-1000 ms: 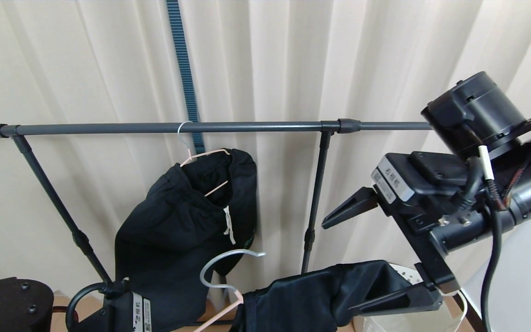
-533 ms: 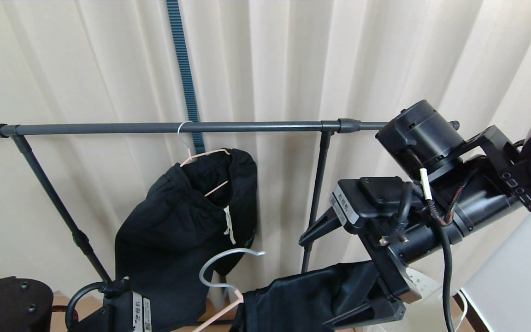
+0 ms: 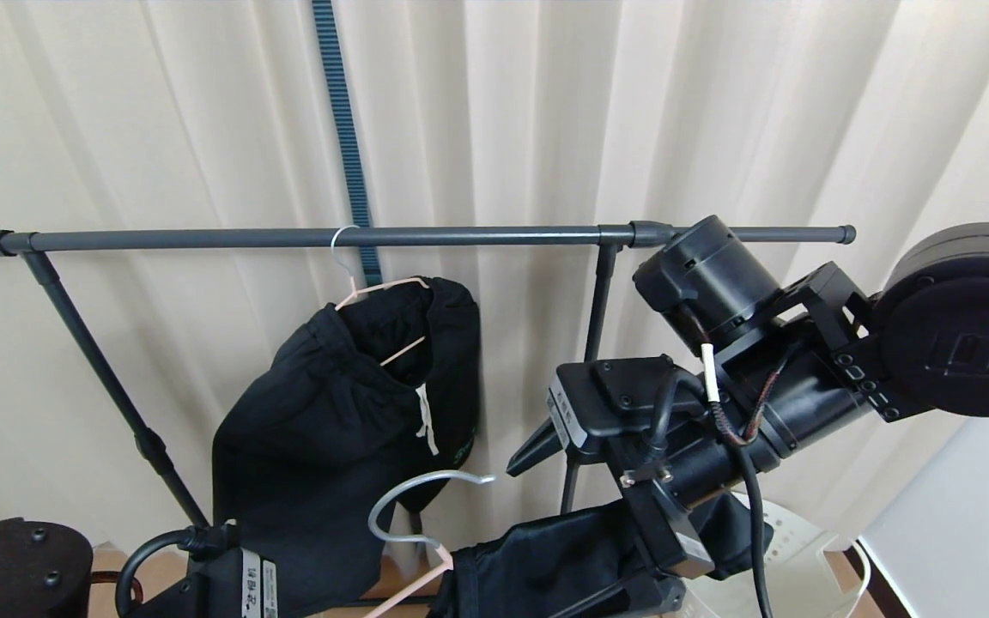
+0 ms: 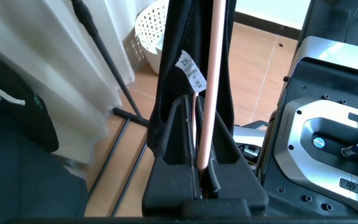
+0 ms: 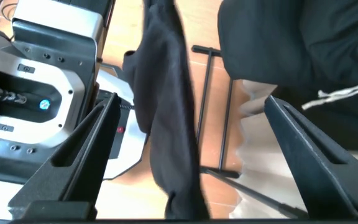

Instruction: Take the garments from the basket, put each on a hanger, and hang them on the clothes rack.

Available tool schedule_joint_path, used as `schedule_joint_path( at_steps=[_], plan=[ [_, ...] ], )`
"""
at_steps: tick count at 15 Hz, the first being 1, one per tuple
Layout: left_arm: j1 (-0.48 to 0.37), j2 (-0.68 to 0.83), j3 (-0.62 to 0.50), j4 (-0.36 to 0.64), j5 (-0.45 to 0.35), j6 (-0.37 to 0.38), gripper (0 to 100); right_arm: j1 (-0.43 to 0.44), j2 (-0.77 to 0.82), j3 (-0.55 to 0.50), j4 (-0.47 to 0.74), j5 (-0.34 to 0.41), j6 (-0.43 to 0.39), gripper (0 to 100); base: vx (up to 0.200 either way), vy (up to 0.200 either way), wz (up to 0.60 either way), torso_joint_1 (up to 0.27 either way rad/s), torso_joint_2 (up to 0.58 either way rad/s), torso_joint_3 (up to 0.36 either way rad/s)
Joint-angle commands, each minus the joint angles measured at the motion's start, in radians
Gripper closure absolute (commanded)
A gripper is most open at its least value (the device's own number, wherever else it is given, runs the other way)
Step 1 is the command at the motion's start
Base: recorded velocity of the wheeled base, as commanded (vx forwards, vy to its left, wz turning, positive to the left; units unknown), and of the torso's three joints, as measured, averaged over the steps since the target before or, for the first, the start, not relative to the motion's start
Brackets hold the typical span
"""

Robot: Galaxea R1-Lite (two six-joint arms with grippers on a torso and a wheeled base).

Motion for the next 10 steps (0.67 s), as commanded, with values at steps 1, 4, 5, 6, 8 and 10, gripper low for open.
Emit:
schedule_joint_path(
  at_steps=[1, 4, 5, 6, 8, 10],
  plan=[
    [-0.001, -0.001, -0.002, 0.0, 0.0, 0.0, 100, 0.009, 0.019, -0.002, 0.0, 0.0, 0.0, 0, 0.0, 0.0, 0.0, 0.0, 0.0, 0.0],
    [-0.001, -0.001, 0.0, 0.0, 0.0, 0.0, 100, 0.01, 0.021, -0.002, 0.0, -0.002, 0.0, 0, 0.0, 0.0, 0.0, 0.0, 0.0, 0.0],
    [-0.001, -0.001, 0.002, 0.0, 0.0, 0.0, 100, 0.01, 0.019, -0.002, 0.0, -0.002, 0.001, 0, 0.0, 0.0, 0.0, 0.0, 0.0, 0.0],
    [-0.001, -0.001, 0.002, 0.0, 0.0, 0.0, 100, 0.01, 0.019, -0.001, 0.0, -0.002, 0.001, 100, 0.0, 0.0, 0.0, 0.0, 0.0, 0.0],
    [-0.003, 0.0, 0.002, 0.001, 0.0, 0.0, 100, 0.01, 0.019, -0.002, 0.0, -0.002, 0.004, 100, 0.0, 0.0, 0.0, 0.0, 0.0, 0.0],
    [-0.003, 0.0, 0.002, 0.0, 0.0, 0.0, 100, 0.01, 0.018, 0.001, 0.0, -0.003, 0.006, 100, 0.0, 0.0, 0.0, 0.0, 0.0, 0.0]
  ],
)
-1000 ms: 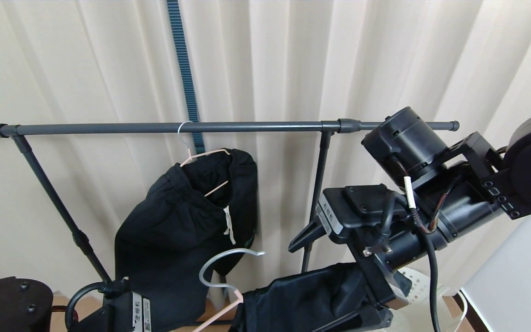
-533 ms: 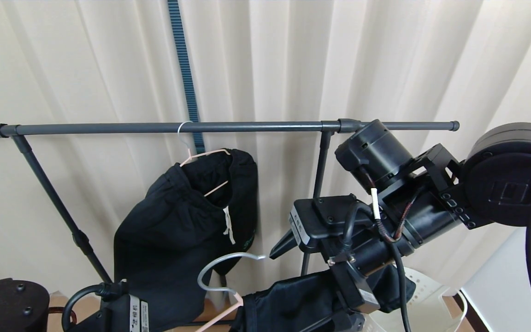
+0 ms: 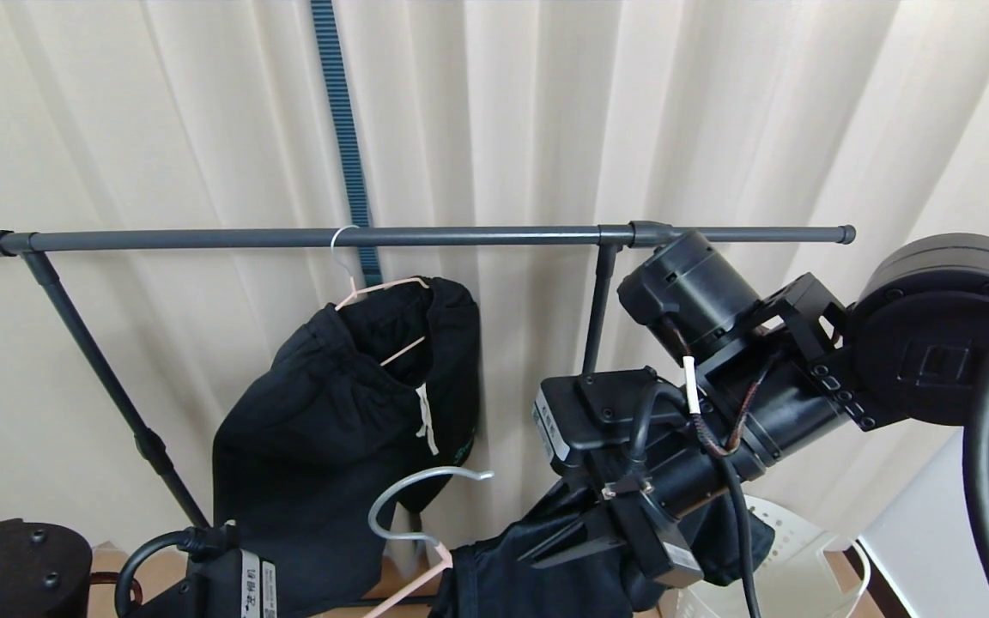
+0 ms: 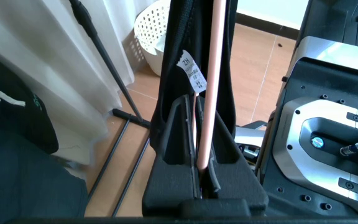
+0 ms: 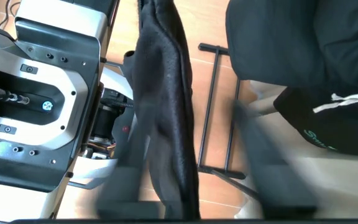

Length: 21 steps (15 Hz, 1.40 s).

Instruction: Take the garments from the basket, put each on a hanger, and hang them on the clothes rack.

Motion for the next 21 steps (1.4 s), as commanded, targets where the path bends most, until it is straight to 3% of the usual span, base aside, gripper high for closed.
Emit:
schedule_joint_path(
  at_steps=[1, 8, 9, 13, 17, 21],
  plan=[
    [0.0, 0.002, 0.0, 0.0, -0.001, 0.0, 100, 0.0, -0.002, -0.001, 0.0, 0.0, 0.0, 100, 0.0, 0.0, 0.0, 0.0, 0.0, 0.0],
    [0.001, 0.005, 0.004, 0.0, -0.001, 0.0, 100, 0.0, -0.014, -0.001, 0.0, 0.001, 0.0, 100, 0.0, 0.0, 0.0, 0.0, 0.0, 0.0],
    [0.001, 0.005, 0.004, 0.0, -0.001, 0.0, 0, 0.0, -0.019, -0.001, 0.0, 0.0, 0.0, 100, 0.0, 0.0, 0.0, 0.0, 0.0, 0.0],
    [0.021, 0.005, -0.007, -0.002, 0.001, -0.012, 0, -0.027, -0.075, -0.007, -0.002, -0.06, 0.002, 100, 0.0, 0.0, 0.0, 0.0, 0.0, 0.0],
    [0.115, 0.011, -0.033, -0.045, -0.001, -0.061, 0, -0.052, -0.122, -0.015, -0.005, -0.132, 0.02, 100, 0.0, 0.0, 0.0, 0.0, 0.0, 0.0],
    [0.182, 0.057, -0.105, -0.049, 0.001, -0.219, 0, -0.049, -0.122, -0.062, -0.006, -0.344, 0.06, 100, 0.0, 0.0, 0.0, 0.0, 0.0, 0.0]
  ],
)
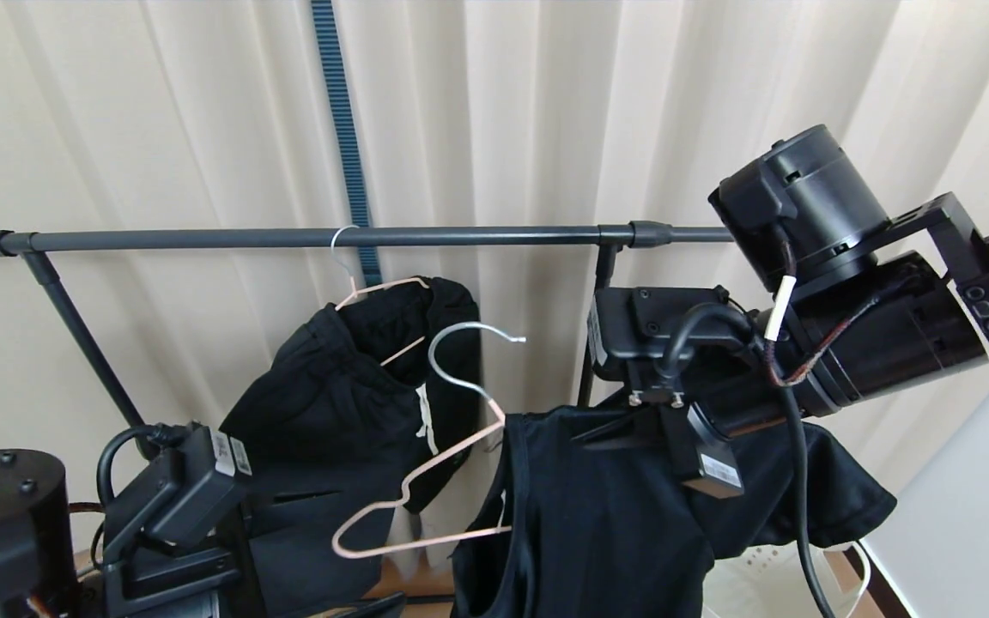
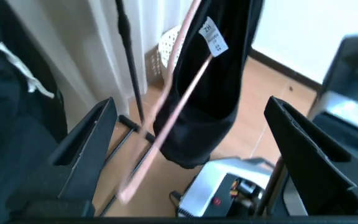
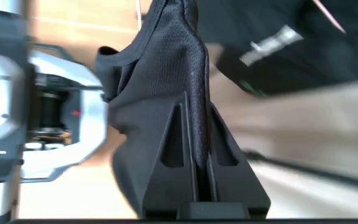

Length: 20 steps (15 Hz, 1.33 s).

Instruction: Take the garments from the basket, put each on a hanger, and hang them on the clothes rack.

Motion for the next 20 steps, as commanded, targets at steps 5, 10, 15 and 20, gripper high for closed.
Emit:
schedule_joint_path(
  at_steps=[5, 10, 15, 20],
  plan=[
    [0.049, 0.149, -0.094, 0.001, 0.048, -0.126, 0, 0.035, -0.003, -0.028, -0.09, -0.187, 0.138, 100, 0.0, 0.0, 0.0, 0.0, 0.0, 0.0],
    [-0.062, 0.277, -0.157, 0.001, 0.294, -0.248, 0, 0.051, -0.004, -0.022, -0.128, -0.207, 0.19, 100, 0.0, 0.0, 0.0, 0.0, 0.0, 0.0],
    [-0.145, 0.354, -0.204, 0.001, 0.429, -0.36, 0, 0.055, -0.015, -0.013, -0.129, -0.203, 0.192, 100, 0.0, 0.0, 0.0, 0.0, 0.0, 0.0],
    [-0.193, 0.399, -0.206, -0.009, 0.476, -0.366, 0, 0.055, -0.041, -0.002, -0.128, -0.2, 0.197, 100, 0.0, 0.0, 0.0, 0.0, 0.0, 0.0]
  ],
)
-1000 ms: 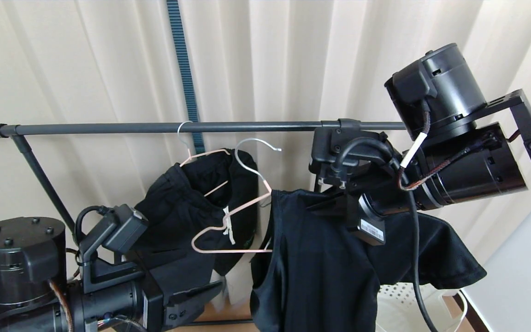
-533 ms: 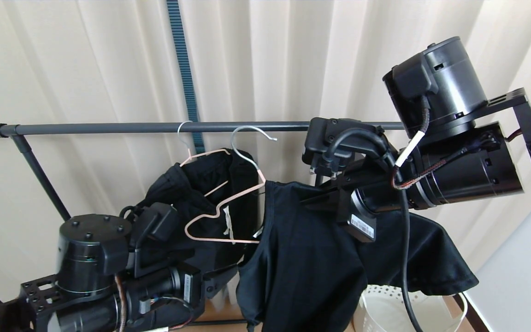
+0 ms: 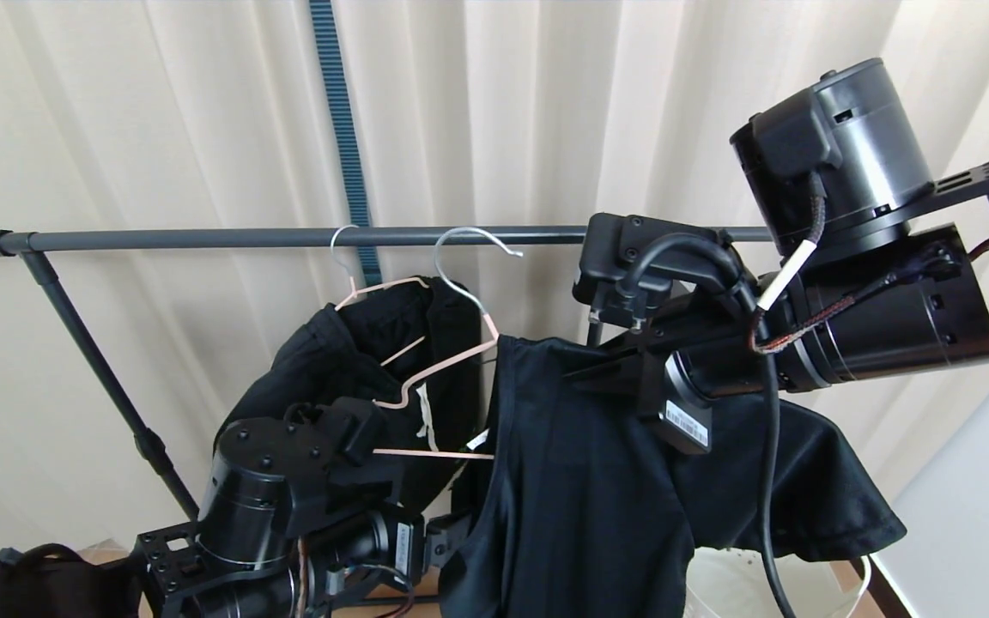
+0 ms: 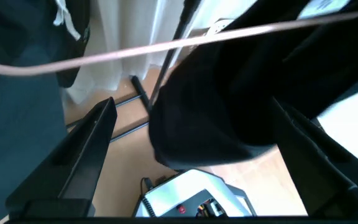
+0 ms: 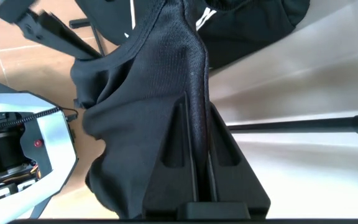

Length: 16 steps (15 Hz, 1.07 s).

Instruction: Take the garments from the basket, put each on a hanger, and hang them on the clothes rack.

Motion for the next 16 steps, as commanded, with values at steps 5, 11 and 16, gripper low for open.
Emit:
schedule_joint_path(
  at_steps=[5, 11, 16],
  plan=[
    [-0.056, 0.078, 0.011, -0.031, 0.026, 0.0, 0, 0.0, -0.071, 0.023, -0.001, 0.002, 0.07, 100, 0.0, 0.0, 0.0, 0.0, 0.0, 0.0],
    [-0.053, 0.098, 0.043, -0.172, 0.023, -0.003, 0, 0.0, -0.111, 0.07, -0.002, 0.003, 0.086, 100, 0.0, 0.0, 0.0, 0.0, 0.0, 0.0],
    [-0.051, 0.101, 0.085, -0.316, 0.021, -0.003, 0, 0.025, -0.113, 0.07, -0.001, 0.032, 0.086, 100, 0.0, 0.0, 0.0, 0.0, 0.0, 0.0]
  ],
)
